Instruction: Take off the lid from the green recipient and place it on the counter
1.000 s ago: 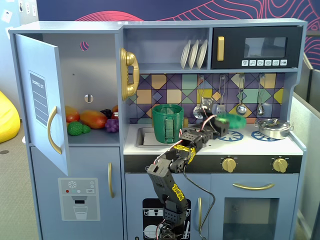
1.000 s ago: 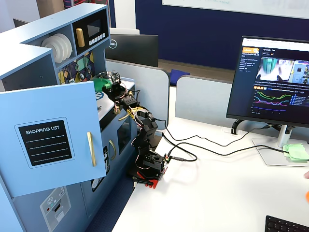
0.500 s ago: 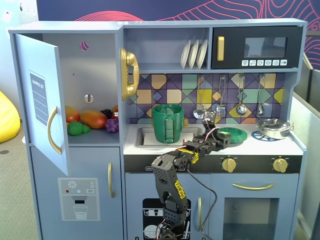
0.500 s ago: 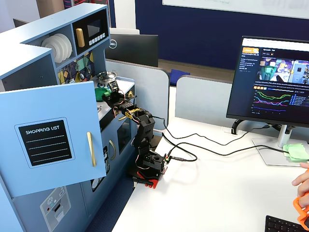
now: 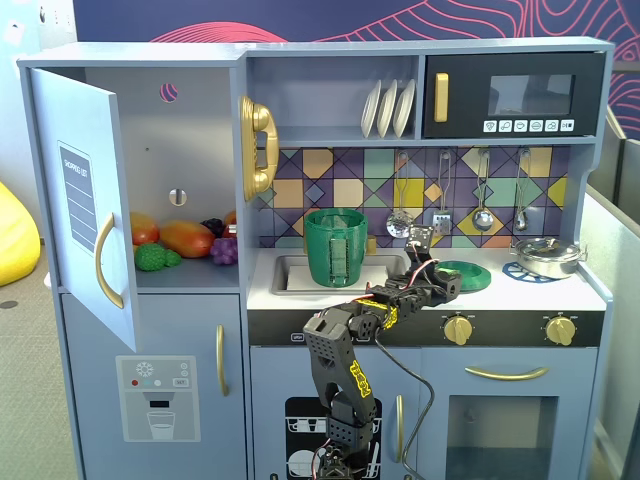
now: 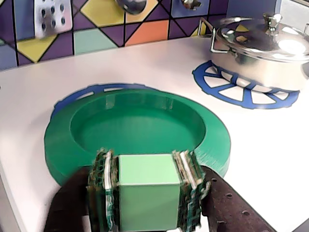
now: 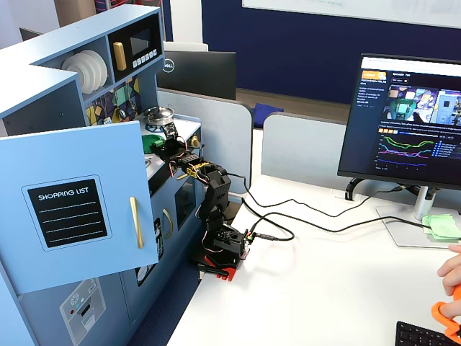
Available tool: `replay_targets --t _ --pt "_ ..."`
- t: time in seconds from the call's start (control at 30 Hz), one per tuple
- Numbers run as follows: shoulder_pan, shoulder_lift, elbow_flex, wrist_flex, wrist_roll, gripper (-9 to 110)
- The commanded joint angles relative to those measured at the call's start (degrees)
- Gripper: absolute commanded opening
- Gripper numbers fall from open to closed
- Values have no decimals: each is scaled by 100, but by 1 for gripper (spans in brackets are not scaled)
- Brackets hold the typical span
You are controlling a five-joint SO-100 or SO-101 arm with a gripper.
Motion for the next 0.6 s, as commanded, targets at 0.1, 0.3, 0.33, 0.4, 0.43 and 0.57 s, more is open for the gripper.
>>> replay_targets --t 0.1,0.3,0.33,0.4,0.43,0.57 --pt "-149 721 -396 598 123 36" --pt "-299 2399 -580 3208 70 38" --pt "-325 2698 -519 3744 -26 38" --pt "-439 3287 -299 4781 -132 39" --pt "-519 3595 -70 5115 -123 38" --pt "-782 4649 1020 5871 -308 35"
